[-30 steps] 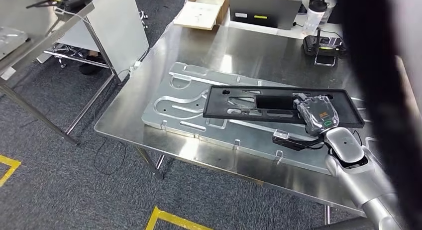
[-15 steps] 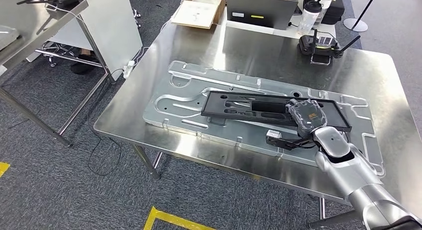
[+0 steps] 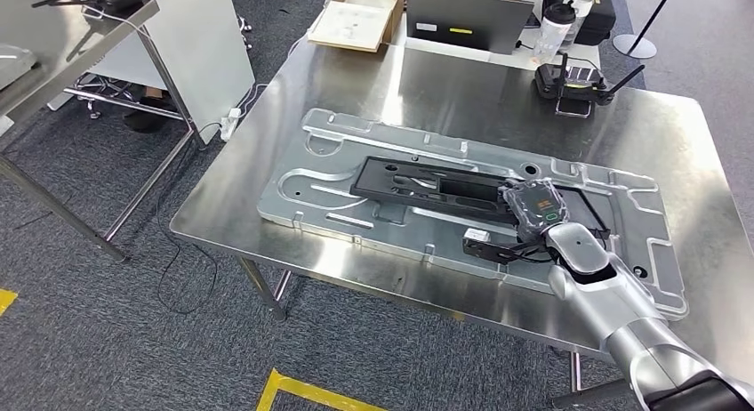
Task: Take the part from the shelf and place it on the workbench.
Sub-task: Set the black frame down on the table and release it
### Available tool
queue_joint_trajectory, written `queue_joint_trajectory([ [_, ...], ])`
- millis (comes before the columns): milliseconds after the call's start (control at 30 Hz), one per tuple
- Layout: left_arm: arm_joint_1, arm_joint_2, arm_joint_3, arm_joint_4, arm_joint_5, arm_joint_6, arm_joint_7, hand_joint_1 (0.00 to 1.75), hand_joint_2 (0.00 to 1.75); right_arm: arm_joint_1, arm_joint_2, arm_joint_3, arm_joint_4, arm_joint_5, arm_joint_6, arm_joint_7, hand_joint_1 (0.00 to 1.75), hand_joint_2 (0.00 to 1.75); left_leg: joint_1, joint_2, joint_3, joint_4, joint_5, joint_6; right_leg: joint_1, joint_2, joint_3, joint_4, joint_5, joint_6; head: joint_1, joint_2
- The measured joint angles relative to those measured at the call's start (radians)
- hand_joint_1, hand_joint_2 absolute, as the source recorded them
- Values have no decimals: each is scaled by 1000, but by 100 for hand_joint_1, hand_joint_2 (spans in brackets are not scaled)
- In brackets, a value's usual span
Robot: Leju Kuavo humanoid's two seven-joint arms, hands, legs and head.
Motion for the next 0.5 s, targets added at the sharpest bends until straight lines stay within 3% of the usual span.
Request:
queue_joint_trajectory([
  [67, 1, 0, 7, 0, 10, -11, -6, 0, 175, -2, 1, 1, 4, -4, 0, -5, 0, 0, 0, 0, 0, 0, 0, 0, 1, 0, 0, 0, 0, 0, 0, 0],
  [300, 5, 0, 24, 0, 23, -9, -11, 0, 175, -4, 2, 5, 13, -14, 0, -11, 0, 0, 1, 0, 1, 0, 1, 0, 1, 0, 0, 2, 0, 0, 0, 0],
  [433, 7, -1, 36, 0, 27, -7, -12, 0, 0, -6, 3, 6, 14, -30, -1, -22, 0, 0, 1, 0, 1, 0, 1, 0, 1, 0, 0, 2, 0, 0, 0, 0],
  [500, 7, -13, 39, -3, 12, -2, -13, 0, 0, -3, 4, 6, 14, -38, -9, -23, 0, 0, 1, 0, 1, 0, 1, 0, 1, 0, 0, 2, 0, 0, 0, 0],
])
